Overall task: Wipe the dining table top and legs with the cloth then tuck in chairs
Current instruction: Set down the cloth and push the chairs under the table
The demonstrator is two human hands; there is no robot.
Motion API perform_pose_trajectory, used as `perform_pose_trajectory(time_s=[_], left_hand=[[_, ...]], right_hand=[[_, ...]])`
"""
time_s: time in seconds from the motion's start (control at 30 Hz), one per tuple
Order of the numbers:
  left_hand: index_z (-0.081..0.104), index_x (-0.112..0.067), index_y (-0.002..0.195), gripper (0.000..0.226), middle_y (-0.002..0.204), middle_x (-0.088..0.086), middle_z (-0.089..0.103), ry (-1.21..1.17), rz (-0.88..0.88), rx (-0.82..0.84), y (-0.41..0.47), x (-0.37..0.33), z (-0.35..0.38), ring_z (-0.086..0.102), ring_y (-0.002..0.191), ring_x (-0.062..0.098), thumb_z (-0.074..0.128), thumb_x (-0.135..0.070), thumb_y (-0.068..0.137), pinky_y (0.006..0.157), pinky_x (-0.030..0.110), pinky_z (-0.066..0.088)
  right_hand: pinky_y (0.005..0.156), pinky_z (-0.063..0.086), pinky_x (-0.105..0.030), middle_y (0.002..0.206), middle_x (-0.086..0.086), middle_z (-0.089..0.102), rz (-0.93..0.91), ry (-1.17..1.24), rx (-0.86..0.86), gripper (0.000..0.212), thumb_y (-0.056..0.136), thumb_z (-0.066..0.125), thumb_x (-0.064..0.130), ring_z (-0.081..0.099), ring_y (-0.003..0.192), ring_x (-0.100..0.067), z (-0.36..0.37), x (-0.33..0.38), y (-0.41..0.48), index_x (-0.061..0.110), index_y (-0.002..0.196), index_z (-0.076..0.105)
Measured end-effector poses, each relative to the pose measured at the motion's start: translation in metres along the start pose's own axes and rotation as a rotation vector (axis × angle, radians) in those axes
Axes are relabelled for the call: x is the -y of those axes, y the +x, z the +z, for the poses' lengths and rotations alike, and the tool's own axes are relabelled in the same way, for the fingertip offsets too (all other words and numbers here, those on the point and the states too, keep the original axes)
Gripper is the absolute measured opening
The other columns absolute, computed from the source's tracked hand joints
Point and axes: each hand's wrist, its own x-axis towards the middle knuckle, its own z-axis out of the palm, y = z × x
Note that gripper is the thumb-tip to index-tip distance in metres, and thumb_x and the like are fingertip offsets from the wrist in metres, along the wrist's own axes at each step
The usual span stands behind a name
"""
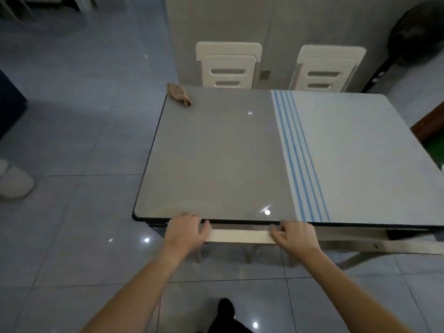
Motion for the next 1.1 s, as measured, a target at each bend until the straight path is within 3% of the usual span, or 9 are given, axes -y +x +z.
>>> perform_pose_trajectory(time_s=[0.27,0.37,0.43,0.53,0.6,0.7,0.83,0.97,1.1], left_hand=[[0.056,-0.016,0.069,0.038,0.081,0.005,0.066,-0.037,-0.065,0.102,-0.002,0.0,-0.006,0.061,0.079,0.027,0.038,-0.043,0.089,0.065,0.032,0.046],[0.062,-0.013,0.079,0.031,0.086,0.008,0.066,-0.224,-0.066,0.165,-0.007,0.011,-0.01,0.06,0.084,0.029,0.043,-0.033,0.092,0.069,0.035,0.046],[0.062,-0.01,0.084,0.023,0.089,0.01,0.064,-0.395,-0.051,0.122,-0.019,0.021,-0.018,0.06,0.086,0.029,0.047,-0.025,0.092,0.073,0.036,0.045],[0.064,-0.011,0.097,0.027,0.098,0.003,0.062,-0.51,-0.074,-0.064,-0.051,0.037,-0.028,0.056,0.093,0.016,0.046,-0.03,0.09,0.081,0.029,0.044],[0.063,-0.016,0.1,0.026,0.099,-0.006,0.06,-0.59,-0.189,-0.168,-0.084,0.045,-0.03,0.054,0.092,0.005,0.047,-0.033,0.09,0.079,0.022,0.043],[0.066,-0.02,0.096,0.029,0.095,-0.008,0.065,-0.789,-0.479,-0.229,-0.146,0.056,-0.017,0.06,0.087,0.003,0.048,-0.04,0.084,0.078,0.02,0.046],[0.068,-0.026,0.082,0.017,0.084,-0.005,0.07,-1.0,-0.936,-0.194,-0.246,0.075,0.022,0.066,0.083,0.015,0.057,-0.015,0.091,0.075,0.021,0.048],[0.067,-0.015,0.081,0.021,0.083,0.01,0.069,-1.028,-1.304,-0.264,-0.347,0.083,0.039,0.063,0.077,0.025,0.052,-0.008,0.093,0.061,0.017,0.047],[0.067,-0.01,0.084,0.02,0.083,0.012,0.068,-1.068,-1.526,-0.384,-0.41,0.095,0.049,0.062,0.079,0.03,0.05,-0.013,0.095,0.067,0.032,0.047]], right_hand=[[0.057,0.041,-0.033,0.065,0.004,0.056,-0.03,0.021,0.043,0.044,0.096,0.036,0.052,0.056,0.064,-0.018,0.0,0.0,-0.003,0.019,0.075,0.056],[0.061,0.045,-0.033,0.076,0.001,0.066,-0.014,0.105,-0.001,0.035,0.096,0.044,0.045,0.063,0.074,-0.021,-0.002,0.007,-0.008,0.016,0.088,0.062],[0.071,0.051,-0.032,0.091,0.002,0.069,-0.033,0.384,-0.099,0.019,0.096,0.052,0.032,0.066,0.084,-0.018,-0.003,0.024,-0.016,0.019,0.104,0.064],[0.077,0.052,-0.025,0.091,0.001,0.07,-0.093,0.862,-0.276,0.014,0.092,0.06,0.005,0.066,0.085,-0.011,0.002,0.065,-0.039,0.015,0.099,0.067],[0.077,0.051,-0.017,0.091,0.004,0.072,-0.116,0.983,-0.288,0.017,0.09,0.061,0.0,0.067,0.087,-0.007,0.011,0.088,-0.055,0.014,0.096,0.069],[0.075,0.047,-0.008,0.086,0.01,0.071,-0.115,1.01,-0.094,0.018,0.09,0.062,0.005,0.065,0.085,-0.001,0.042,0.111,-0.07,0.021,0.09,0.07],[0.069,0.057,-0.038,0.085,-0.013,0.073,0.091,1.064,0.333,0.021,0.097,0.054,0.01,0.069,0.075,-0.027,0.104,0.123,-0.068,0.019,0.086,0.07],[0.058,0.051,-0.032,0.083,-0.023,0.067,0.252,1.052,0.539,0.024,0.098,0.051,0.011,0.062,0.064,-0.031,0.134,0.138,-0.058,-0.005,0.094,0.068],[0.059,0.052,-0.031,0.087,-0.023,0.068,0.148,1.013,0.588,0.022,0.098,0.05,0.01,0.062,0.068,-0.03,0.136,0.185,-0.047,-0.002,0.093,0.067]])
